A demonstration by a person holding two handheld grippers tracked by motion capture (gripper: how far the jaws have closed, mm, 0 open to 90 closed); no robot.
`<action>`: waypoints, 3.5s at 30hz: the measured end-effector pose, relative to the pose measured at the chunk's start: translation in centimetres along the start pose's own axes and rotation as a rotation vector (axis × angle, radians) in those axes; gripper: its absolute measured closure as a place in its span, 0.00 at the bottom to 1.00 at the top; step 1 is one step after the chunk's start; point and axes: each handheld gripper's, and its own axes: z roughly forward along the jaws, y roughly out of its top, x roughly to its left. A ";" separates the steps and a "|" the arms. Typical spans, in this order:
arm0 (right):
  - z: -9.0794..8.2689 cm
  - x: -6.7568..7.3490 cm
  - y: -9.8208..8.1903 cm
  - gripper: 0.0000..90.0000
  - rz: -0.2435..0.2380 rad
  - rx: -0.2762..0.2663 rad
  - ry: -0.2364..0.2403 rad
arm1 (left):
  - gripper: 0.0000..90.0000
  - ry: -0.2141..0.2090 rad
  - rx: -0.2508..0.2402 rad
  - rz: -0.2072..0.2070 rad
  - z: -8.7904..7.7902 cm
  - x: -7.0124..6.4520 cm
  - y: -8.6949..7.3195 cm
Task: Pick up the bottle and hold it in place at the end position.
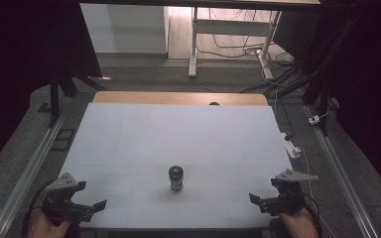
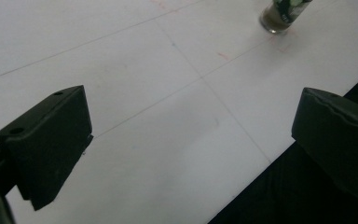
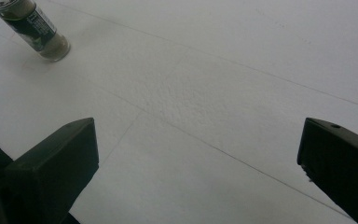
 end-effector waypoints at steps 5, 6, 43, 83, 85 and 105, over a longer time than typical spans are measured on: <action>0.0 0.0 0.0 0.00 0.000 0.001 0.000 | 0.00 -0.033 -0.019 0.036 0.5 -0.4 0.5; 0.0 0.0 0.0 0.00 0.000 0.002 0.000 | 0.00 -0.044 -0.023 0.043 0.6 -0.5 0.7; 0.2 0.3 0.1 0.00 -0.030 0.025 -0.005 | 0.00 -0.139 -0.034 0.151 7.0 -3.5 4.8; 0.3 0.4 0.1 0.00 -0.047 0.036 -0.004 | 0.18 -0.196 0.021 0.406 17.3 -8.1 8.9; 0.3 0.4 0.1 0.00 -0.047 0.036 -0.003 | 0.24 -0.195 0.019 0.416 17.2 -8.1 8.9; 0.4 0.5 0.1 0.00 -0.050 0.040 -0.002 | 0.60 -0.215 0.001 0.463 16.8 -8.6 9.1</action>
